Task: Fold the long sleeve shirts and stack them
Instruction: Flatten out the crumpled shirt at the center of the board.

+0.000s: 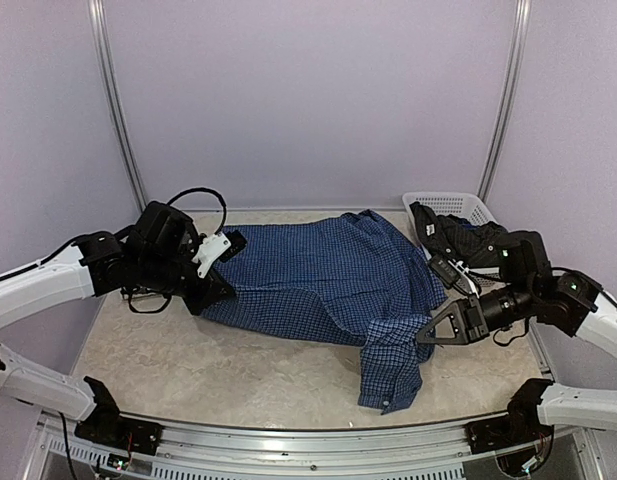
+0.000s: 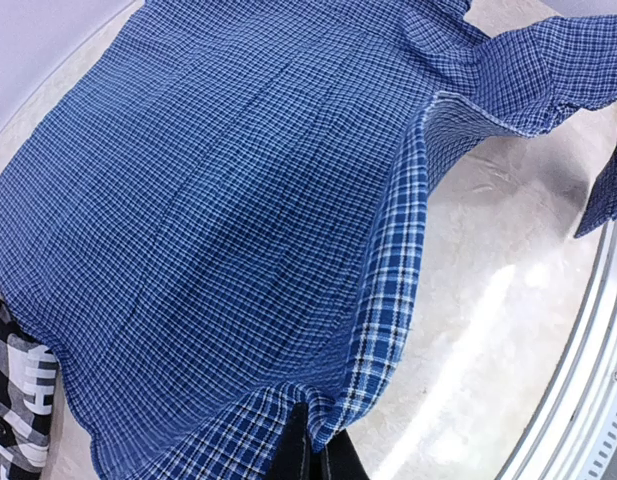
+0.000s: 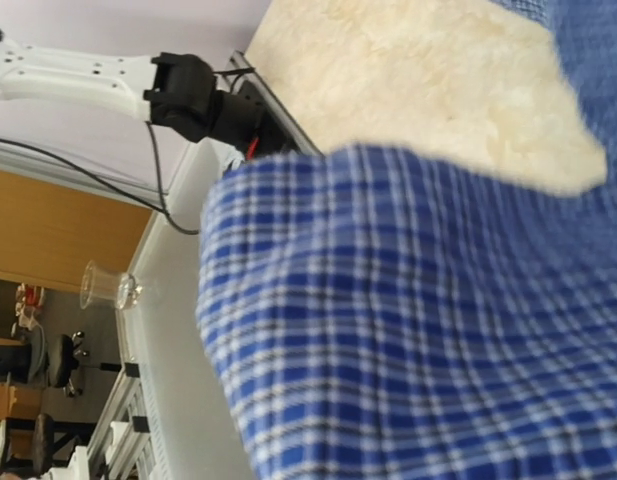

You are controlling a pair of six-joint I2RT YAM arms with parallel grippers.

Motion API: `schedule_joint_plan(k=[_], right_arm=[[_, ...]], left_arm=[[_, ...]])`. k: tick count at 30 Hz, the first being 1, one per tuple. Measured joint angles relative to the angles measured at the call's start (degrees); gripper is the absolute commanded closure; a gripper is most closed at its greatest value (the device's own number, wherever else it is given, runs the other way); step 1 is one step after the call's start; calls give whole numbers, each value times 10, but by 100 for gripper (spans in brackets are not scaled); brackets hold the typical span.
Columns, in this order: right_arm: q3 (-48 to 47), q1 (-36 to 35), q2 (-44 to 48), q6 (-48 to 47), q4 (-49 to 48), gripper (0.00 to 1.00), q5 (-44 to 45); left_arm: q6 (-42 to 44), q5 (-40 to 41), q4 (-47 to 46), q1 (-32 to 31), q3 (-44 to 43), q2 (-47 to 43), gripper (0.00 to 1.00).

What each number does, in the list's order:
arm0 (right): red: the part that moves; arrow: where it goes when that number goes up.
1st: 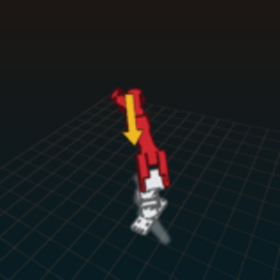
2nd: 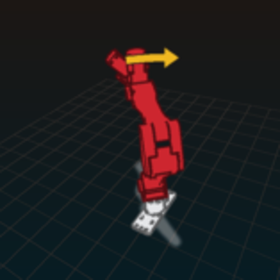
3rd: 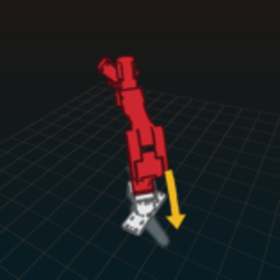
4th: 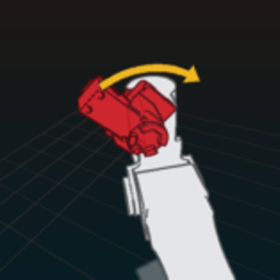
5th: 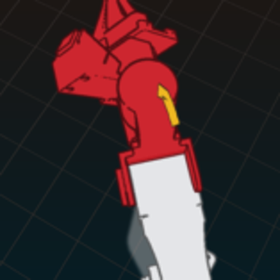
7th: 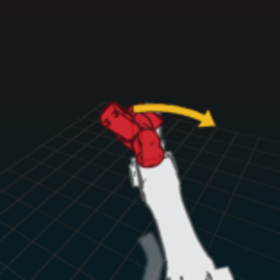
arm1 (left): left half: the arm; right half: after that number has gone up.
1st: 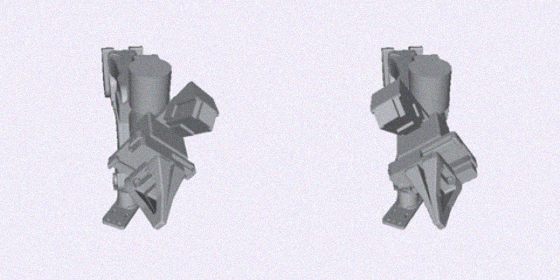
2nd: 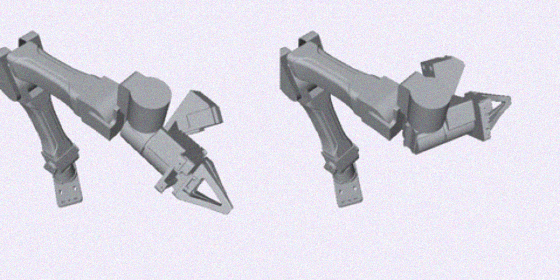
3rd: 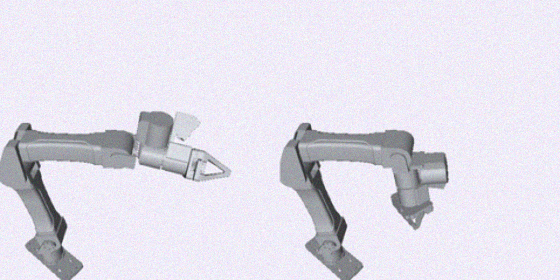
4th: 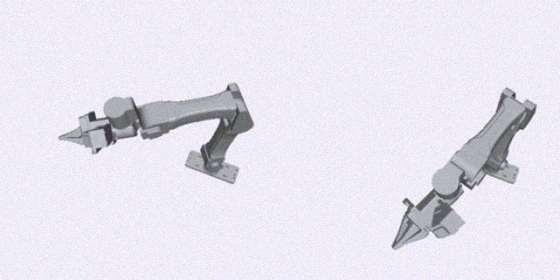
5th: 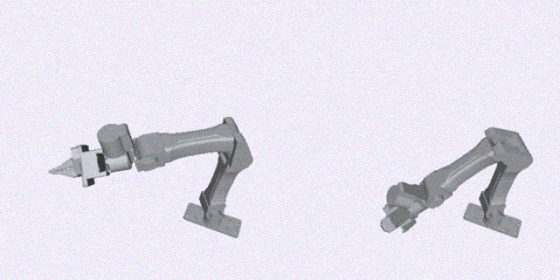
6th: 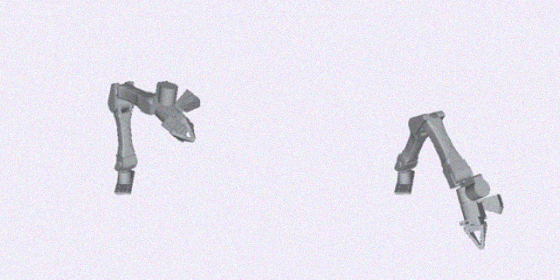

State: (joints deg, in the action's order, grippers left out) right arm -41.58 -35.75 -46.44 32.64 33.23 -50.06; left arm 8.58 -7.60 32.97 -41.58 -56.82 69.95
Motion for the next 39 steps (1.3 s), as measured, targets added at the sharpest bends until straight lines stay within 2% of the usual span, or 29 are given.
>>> schedule_joint_plan(k=[3,6,9,11,12,21,23,25,26,27,28,30,34,39], right_arm=[[1,0,28,6,21,100,-3],[2,0,49,16,50,100,-5],[1,0,65,20,85,100,-5],[1,0,68,19,113,100,-4],[1,0,68,17,122,100,-4],[-8,0,64,-8,206,99,4],[-17,0,59,-18,222,92,10],[-21,0,55,-27,233,80,14],[-21,0,53,-33,240,72,18],[-21,0,50,-38,249,59,24],[-21,0,45,-43,258,50,31],[-22,0,32,-53,278,38,47],[-41,0,4,-71,309,33,82],[-93,0,-29,-92,319,34,110]], left_arm=[[17,-11,10,-9,20,-35,91],[29,-26,16,-14,34,-67,79],[41,-36,13,-16,50,-104,58],[45,-44,7,-16,63,-129,40],[47,-48,5,-16,68,-139,36],[52,-60,-16,-19,92,-195,24],[48,-46,-30,-19,92,-193,19],[42,-25,-38,-18,88,-174,14],[40,-16,-41,-17,85,-158,13],[37,-8,-42,-15,79,-141,12],[33,-1,-42,-14,73,-120,11],[28,14,-43,-12,65,-80,11],[17,51,-40,-9,63,-14,11],[2,77,-31,1,50,53,12]])
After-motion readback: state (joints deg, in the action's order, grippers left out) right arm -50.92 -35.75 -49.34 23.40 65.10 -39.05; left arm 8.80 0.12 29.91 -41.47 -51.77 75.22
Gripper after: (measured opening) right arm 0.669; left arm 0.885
